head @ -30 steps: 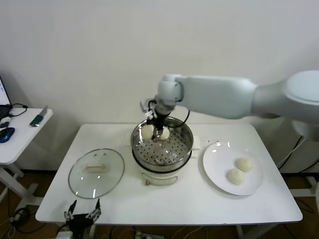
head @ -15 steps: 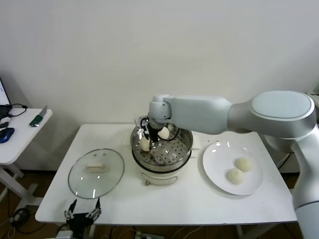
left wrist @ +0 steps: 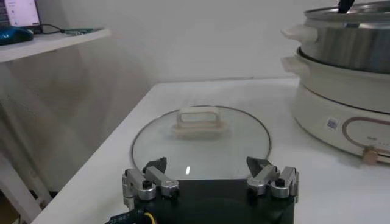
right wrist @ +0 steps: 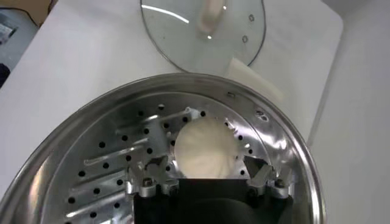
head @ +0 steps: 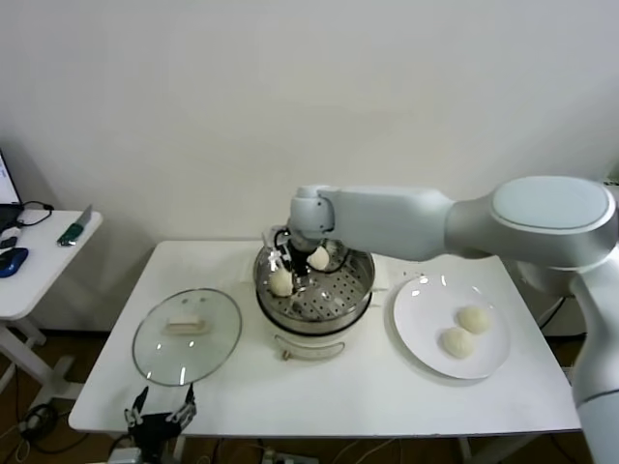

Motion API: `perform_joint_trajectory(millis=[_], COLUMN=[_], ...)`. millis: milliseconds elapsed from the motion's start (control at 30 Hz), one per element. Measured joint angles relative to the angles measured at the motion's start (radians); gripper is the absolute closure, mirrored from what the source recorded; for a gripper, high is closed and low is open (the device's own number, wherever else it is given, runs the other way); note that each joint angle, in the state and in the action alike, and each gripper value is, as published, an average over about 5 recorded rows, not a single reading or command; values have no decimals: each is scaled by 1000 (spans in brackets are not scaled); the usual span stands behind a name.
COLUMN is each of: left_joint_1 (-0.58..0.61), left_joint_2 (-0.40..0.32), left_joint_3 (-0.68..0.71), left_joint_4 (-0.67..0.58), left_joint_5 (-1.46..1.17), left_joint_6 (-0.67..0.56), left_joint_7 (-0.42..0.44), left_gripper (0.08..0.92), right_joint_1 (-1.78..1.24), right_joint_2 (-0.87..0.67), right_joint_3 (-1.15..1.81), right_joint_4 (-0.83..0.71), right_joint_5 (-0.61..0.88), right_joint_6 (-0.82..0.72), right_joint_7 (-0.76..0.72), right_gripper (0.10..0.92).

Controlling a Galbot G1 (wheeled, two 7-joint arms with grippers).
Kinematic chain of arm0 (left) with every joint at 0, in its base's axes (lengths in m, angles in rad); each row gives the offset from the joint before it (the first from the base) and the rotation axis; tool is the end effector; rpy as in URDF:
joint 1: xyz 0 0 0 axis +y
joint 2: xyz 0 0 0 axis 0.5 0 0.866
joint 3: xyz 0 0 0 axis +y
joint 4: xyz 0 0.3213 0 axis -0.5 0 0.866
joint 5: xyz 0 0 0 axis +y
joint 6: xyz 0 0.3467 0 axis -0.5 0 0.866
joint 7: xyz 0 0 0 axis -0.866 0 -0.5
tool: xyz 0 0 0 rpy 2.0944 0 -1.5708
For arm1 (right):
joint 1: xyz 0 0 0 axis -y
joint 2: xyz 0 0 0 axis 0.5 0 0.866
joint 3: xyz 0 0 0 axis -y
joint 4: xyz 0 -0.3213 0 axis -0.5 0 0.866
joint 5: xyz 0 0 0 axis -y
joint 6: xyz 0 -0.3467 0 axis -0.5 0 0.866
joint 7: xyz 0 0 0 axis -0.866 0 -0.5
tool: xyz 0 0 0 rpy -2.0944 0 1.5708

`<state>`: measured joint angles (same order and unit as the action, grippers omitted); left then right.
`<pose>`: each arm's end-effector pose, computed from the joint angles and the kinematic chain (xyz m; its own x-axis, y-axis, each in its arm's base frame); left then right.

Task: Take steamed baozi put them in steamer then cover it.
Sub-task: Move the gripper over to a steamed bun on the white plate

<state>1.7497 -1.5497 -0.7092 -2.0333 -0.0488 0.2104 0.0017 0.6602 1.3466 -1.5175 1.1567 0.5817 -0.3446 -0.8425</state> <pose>0.1259 0.0608 -0.3232 -0.8916 -0.1617 0.4230 -0.1376 0.9866 0.0871 0.5270 0.1734 -0.0727 -0.2342 -0.2353 0.9433 -0.8797 -0.3617 -0.3086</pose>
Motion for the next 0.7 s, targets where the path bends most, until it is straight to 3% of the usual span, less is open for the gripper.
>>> perform_joint_trajectory(millis=[367, 700], left_joint_1=[-13, -14], left_joint_2=[-3, -5], left_joint_3=[-5, -6], left_joint_4=[3, 1], left_joint_5=[1, 2], left_joint_6=[10, 17], left_joint_7=[0, 1], left_gripper=[177, 177], right_joint_1=[196, 159], right_joint_2=[-306, -611], right_joint_3=[-143, -203], right_joint_4=[145, 237], right_joint_5=[12, -97], right_joint_6=[76, 88], right_joint_7=[-107, -122], right_gripper=[203, 203])
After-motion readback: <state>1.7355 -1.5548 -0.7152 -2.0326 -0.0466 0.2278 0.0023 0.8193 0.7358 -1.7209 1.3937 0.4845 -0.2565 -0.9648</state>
